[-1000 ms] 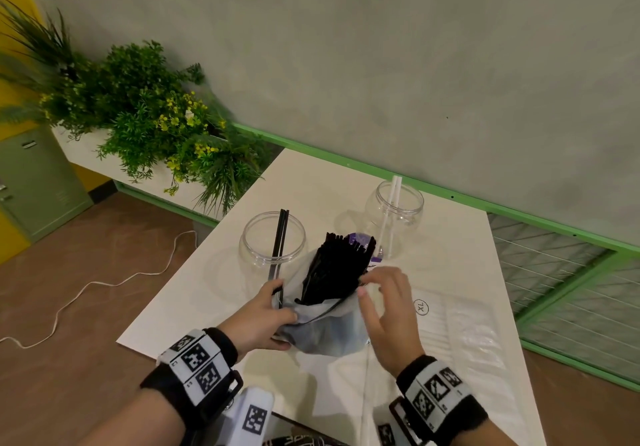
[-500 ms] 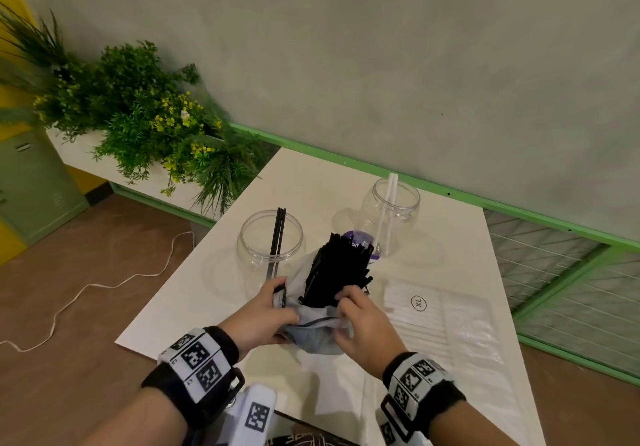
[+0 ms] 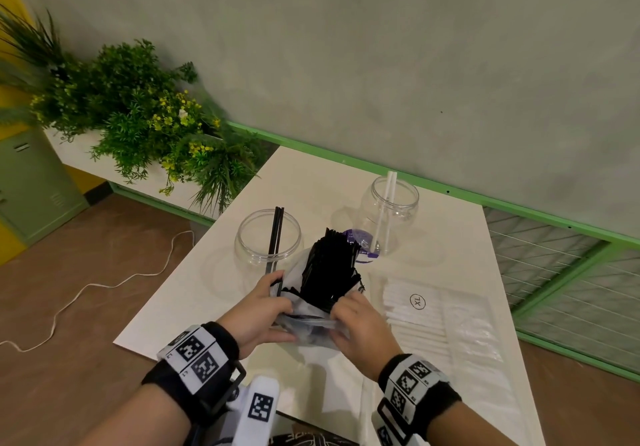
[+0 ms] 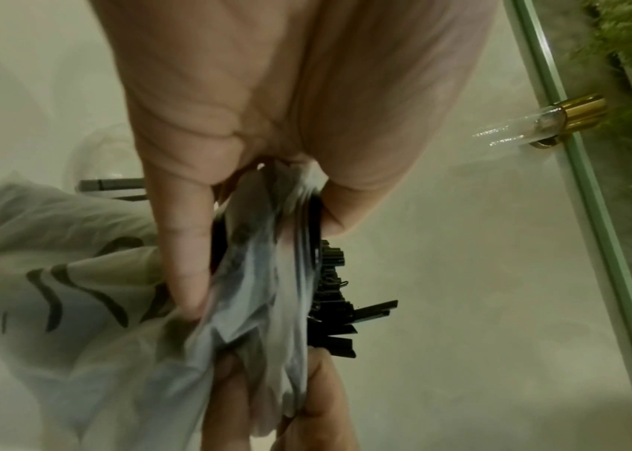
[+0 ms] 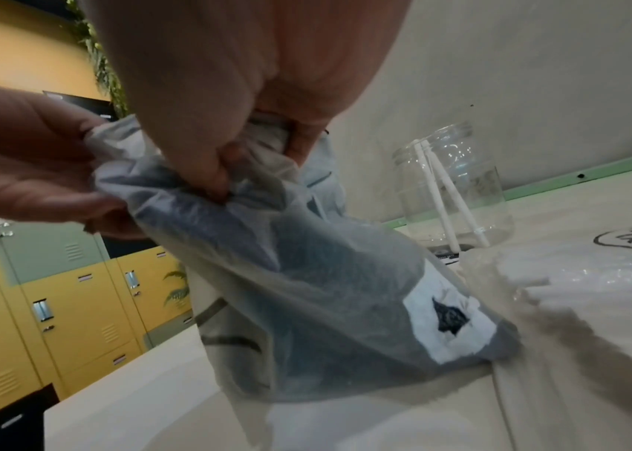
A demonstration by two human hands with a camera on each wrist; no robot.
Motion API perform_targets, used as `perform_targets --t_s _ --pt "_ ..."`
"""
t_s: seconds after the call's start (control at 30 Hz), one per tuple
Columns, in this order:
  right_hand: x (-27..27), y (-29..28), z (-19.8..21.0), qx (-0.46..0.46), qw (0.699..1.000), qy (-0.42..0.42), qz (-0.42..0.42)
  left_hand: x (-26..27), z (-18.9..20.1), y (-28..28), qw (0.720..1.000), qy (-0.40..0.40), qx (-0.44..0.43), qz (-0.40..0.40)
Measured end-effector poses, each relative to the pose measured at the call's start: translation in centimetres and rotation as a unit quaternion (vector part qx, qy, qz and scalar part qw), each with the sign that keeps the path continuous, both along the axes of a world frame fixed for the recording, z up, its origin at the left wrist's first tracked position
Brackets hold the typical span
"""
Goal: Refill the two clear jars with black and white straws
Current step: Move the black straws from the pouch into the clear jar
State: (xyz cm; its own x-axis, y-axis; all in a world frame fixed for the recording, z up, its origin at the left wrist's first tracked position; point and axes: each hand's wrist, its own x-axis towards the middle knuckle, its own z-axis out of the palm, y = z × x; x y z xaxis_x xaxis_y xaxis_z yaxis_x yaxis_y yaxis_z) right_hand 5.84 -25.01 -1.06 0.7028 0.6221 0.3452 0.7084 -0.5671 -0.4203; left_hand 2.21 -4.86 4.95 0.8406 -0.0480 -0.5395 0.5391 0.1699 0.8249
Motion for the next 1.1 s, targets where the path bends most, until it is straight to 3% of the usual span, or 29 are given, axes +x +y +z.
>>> perform_targets --t_s 0.23,0.4,0.5,0.63,0.87,1.0,1.1 --pt "-1.7 -1.6 -0.6 -0.033 0.998 -0.031 0.044 0.5 0.0 0.0 0.999 -0.018 0.025 0.022" --pt "-0.2 -1.2 1.2 0.052 0.996 0.065 -0.029 0.4 -0.1 -0.1 0.989 -0.087 0.112 -0.042" --pt "1.2 -0.4 1.9 -0.019 0.992 0.101 -0.068 0.3 0.4 -0.1 0.957 -0.160 0.217 -0.110" --pt "2.1 0.7 2.4 -0.143 0.983 0.089 -0.067 0.1 0.3 -0.6 0.927 -0.212 0.275 -0.144" --pt "2.8 1.8 2.1 -0.170 0.974 0.120 -0.086 0.0 -0.6 -0.1 0.910 -0.238 0.294 -0.168" --pt "2.9 1.8 1.6 -0.139 0.979 0.119 -0.092 0.0 -0.9 0.2 0.899 -0.247 0.324 -0.160" --pt "2.8 1.3 1.3 -0.027 0.988 0.120 -0.098 0.1 -1.4 0.3 0.898 -0.249 0.338 -0.131"
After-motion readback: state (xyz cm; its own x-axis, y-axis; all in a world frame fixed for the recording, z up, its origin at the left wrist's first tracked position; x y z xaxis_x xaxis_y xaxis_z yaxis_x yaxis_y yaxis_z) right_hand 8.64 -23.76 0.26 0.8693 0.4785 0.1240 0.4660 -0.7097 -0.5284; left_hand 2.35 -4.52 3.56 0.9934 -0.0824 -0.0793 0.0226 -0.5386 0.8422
